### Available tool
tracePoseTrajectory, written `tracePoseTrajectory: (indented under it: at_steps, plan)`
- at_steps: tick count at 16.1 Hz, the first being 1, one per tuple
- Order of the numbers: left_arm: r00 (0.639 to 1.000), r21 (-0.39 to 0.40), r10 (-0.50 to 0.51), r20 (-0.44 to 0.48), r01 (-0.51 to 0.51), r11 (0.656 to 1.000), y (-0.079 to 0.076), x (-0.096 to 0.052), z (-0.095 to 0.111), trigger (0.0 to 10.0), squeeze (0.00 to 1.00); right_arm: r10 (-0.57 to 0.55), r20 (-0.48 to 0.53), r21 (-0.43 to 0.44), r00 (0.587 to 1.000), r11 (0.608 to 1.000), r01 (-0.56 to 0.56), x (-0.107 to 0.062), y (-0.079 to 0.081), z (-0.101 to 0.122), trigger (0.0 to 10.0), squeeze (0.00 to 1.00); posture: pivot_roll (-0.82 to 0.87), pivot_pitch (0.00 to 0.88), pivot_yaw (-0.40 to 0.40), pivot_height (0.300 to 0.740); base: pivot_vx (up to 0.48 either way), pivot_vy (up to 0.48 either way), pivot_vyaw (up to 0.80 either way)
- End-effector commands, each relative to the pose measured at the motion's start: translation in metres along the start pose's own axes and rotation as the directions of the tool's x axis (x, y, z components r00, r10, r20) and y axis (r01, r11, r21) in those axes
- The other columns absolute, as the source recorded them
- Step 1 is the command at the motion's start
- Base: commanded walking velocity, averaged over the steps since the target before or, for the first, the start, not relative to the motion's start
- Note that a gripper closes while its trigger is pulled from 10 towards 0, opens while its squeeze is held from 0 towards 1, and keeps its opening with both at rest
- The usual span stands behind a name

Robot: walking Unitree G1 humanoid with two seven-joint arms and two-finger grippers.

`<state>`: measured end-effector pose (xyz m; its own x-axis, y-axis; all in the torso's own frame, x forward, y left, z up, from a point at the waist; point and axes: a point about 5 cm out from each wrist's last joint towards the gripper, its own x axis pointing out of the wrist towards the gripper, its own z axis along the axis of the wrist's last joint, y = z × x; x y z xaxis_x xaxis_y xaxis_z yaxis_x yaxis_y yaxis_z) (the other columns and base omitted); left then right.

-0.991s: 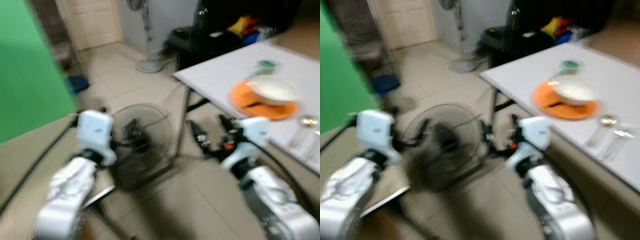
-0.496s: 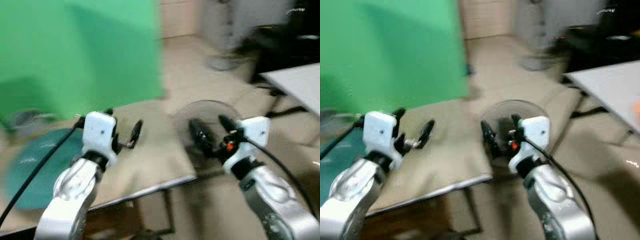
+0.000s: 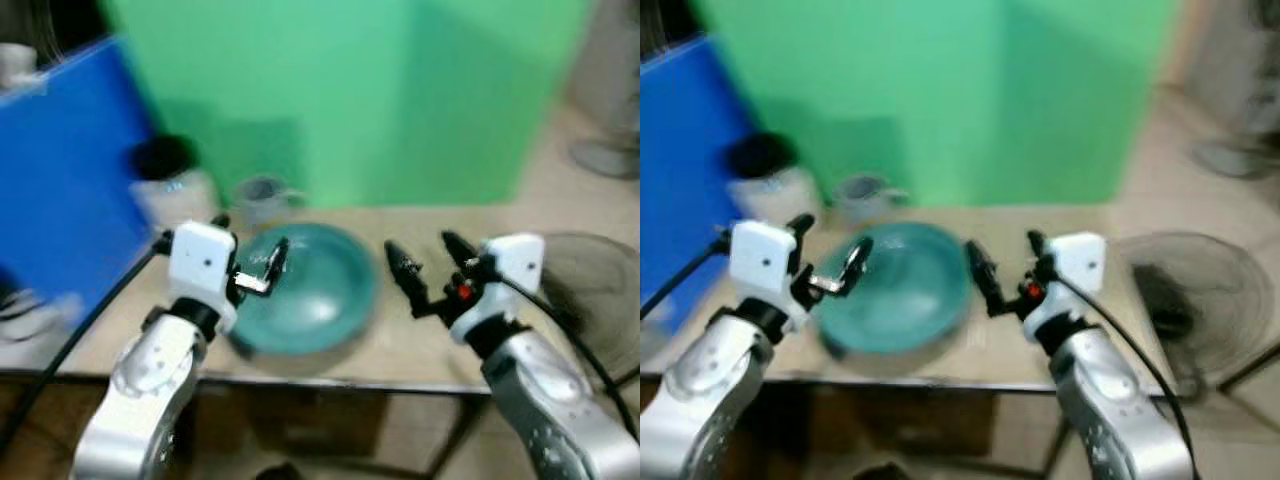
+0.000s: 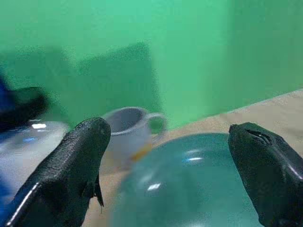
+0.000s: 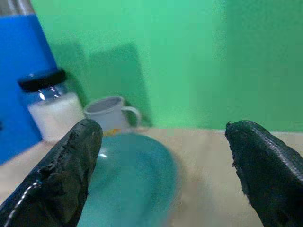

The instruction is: Setting the table

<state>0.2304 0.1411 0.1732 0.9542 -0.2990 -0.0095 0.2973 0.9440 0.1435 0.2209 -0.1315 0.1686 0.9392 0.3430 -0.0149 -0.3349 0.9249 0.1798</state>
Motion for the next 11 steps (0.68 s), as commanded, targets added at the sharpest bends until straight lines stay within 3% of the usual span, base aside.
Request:
tracePoseTrajectory:
  at_steps: [1, 2, 8, 9, 11]
  plan:
    - [1.000, 0.014, 0.019, 0.010, -0.019, 1.000, 0.006, 0.000, 0.003, 10.0, 0.00, 0.015, 0.015, 0.022, 1.000, 1.000, -0.015, 0.002, 0.004, 0.004, 10.0, 0.98, 0.10, 0.000, 0.060, 0.740, 0.000, 0.315, 0.00]
    - [1.000, 0.010, 0.024, 0.012, -0.024, 1.000, 0.006, 0.000, 0.003, 10.0, 0.00, 0.006, 0.016, 0.031, 1.000, 0.999, -0.007, 0.002, 0.003, 0.005, 10.0, 0.00, 0.09, 0.000, 0.060, 0.740, 0.000, 0.000, 0.00]
    - [0.998, 0.022, -0.057, -0.029, 0.057, 0.998, 0.004, 0.004, -0.004, 10.0, 0.00, -0.128, -0.075, 0.058, 0.989, 0.990, 0.132, 0.016, -0.016, 0.001, 10.0, 0.00, 0.09, 0.000, 0.067, 0.740, 0.000, 0.000, 0.00]
    - [0.998, 0.017, -0.059, -0.033, 0.060, 0.998, 0.004, 0.005, -0.006, 10.0, 0.00, -0.168, -0.088, 0.067, 0.982, 0.982, 0.175, 0.020, -0.025, 0.000, 10.0, 1.00, 0.09, 0.000, 0.065, 0.740, 0.000, 0.000, 0.00]
    - [0.998, 0.014, -0.054, -0.037, 0.055, 0.998, 0.005, 0.007, -0.007, 10.0, 0.00, -0.186, -0.100, 0.073, 0.978, 0.978, 0.193, 0.022, -0.031, 0.002, 10.0, 1.00, 0.09, 0.000, 0.061, 0.740, 0.000, 0.000, 0.00]
